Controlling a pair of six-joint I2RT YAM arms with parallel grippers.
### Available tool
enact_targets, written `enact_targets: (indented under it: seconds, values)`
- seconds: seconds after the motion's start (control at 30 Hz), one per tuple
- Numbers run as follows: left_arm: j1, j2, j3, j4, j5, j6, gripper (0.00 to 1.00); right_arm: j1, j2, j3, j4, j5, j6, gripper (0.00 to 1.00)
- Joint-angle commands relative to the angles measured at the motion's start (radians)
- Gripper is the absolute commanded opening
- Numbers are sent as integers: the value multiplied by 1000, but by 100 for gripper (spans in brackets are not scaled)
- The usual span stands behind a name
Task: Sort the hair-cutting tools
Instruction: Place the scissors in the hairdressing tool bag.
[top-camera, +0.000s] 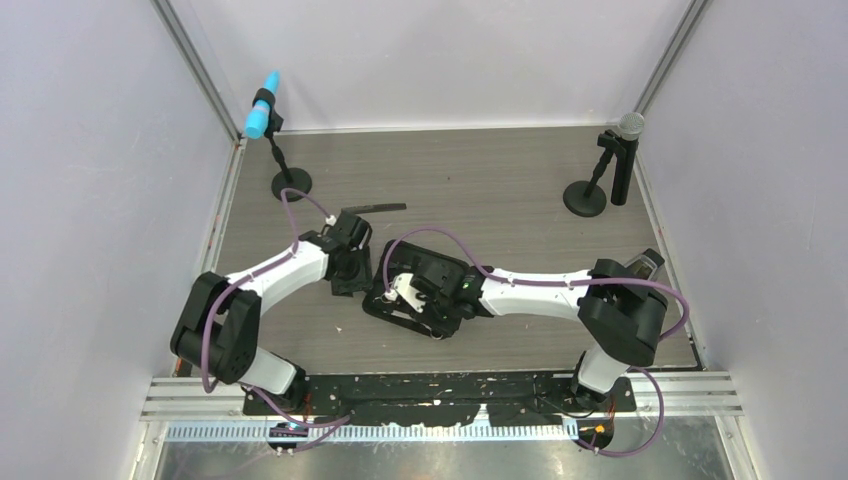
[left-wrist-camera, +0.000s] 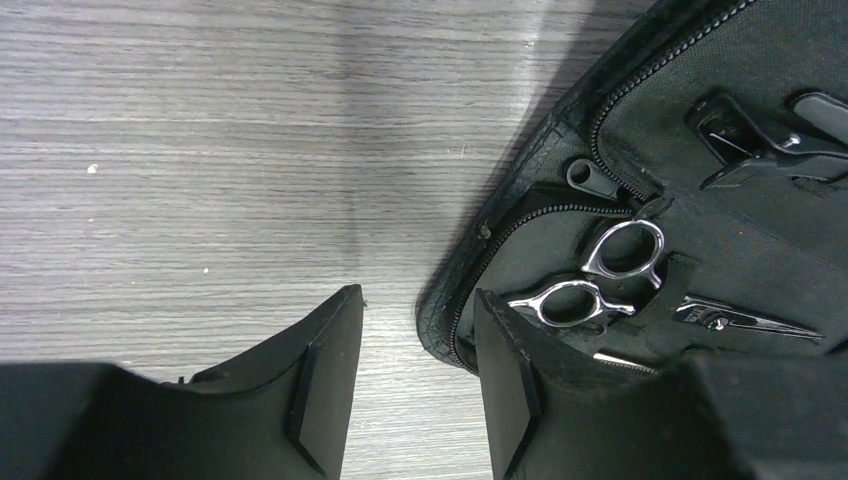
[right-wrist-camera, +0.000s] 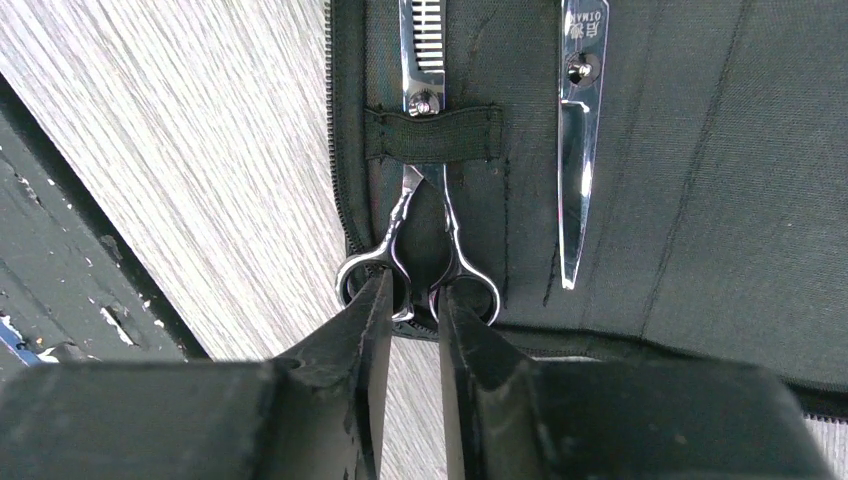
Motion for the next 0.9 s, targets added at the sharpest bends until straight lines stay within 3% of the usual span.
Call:
enact_targets:
  seconds: [0.0, 0.17, 0.6, 0.87]
  values:
    - [5, 16, 27, 34, 26, 12, 47, 3, 8, 30, -44, 10, 5, 23]
    - [5, 33, 39, 37, 41, 25, 46, 3, 0, 40, -52, 17, 0, 18]
    - [13, 81, 68, 28, 13, 44, 40, 7, -30, 52, -154, 107, -31, 17]
    - [13, 47, 42, 60, 130, 36, 43, 19, -19, 73, -143, 97, -21, 18]
